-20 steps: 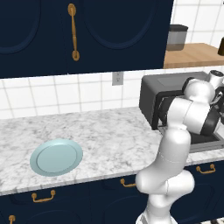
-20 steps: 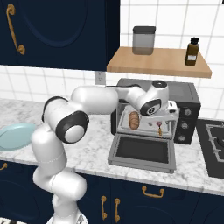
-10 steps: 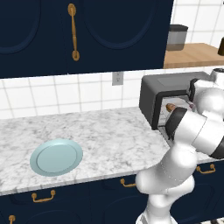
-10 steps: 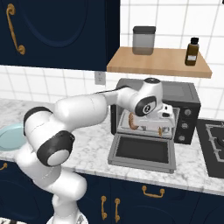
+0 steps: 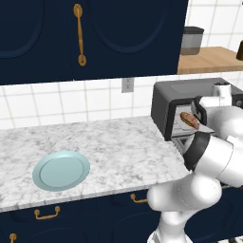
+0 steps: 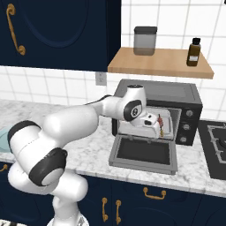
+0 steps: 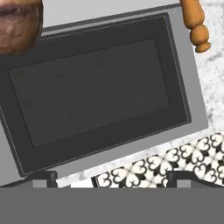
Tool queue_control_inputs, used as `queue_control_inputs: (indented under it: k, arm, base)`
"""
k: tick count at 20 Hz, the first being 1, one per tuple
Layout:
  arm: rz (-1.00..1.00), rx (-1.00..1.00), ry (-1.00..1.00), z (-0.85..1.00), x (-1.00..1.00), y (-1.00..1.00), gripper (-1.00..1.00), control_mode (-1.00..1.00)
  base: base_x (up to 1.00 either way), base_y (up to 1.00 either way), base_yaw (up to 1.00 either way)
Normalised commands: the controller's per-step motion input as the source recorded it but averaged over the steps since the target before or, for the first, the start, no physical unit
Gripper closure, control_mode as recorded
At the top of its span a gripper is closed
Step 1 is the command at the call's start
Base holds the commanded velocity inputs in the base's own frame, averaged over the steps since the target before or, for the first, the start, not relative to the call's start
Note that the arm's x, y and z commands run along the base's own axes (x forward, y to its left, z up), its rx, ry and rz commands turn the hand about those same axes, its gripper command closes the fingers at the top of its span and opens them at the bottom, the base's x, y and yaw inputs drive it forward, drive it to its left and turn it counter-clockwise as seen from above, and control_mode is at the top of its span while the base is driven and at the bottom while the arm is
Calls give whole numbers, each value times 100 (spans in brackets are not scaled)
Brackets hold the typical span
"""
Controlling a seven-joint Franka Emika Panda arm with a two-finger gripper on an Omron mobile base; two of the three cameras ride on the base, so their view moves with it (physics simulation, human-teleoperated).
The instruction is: Pick up the kebab skewer and baguette bread, and place them inside the toaster oven. Close the toaster oven door and start by setting the timer.
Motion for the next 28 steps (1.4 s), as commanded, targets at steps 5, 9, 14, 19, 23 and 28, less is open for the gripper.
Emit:
queue_control_inputs:
  k: [5, 9, 14, 19, 23, 28]
  arm:
    - [-9, 0, -2, -24, 0, 0, -100, -100]
    - [-5, 0, -7, -27, 3, -11, -100, -100]
    - [0, 0, -8, -11, 22, -26, -100, -100]
    - [0, 0, -8, -14, 19, -23, -100, -100]
    - [0, 0, -7, -12, 36, -5, -100, -100]
    - [0, 0, -7, -12, 49, 0, -100, -100]
  base:
    - [0, 0, 0]
    - [0, 0, 0]
    - [0, 0, 0]
    - [0, 0, 0]
    - [0, 0, 0]
    - [0, 0, 0]
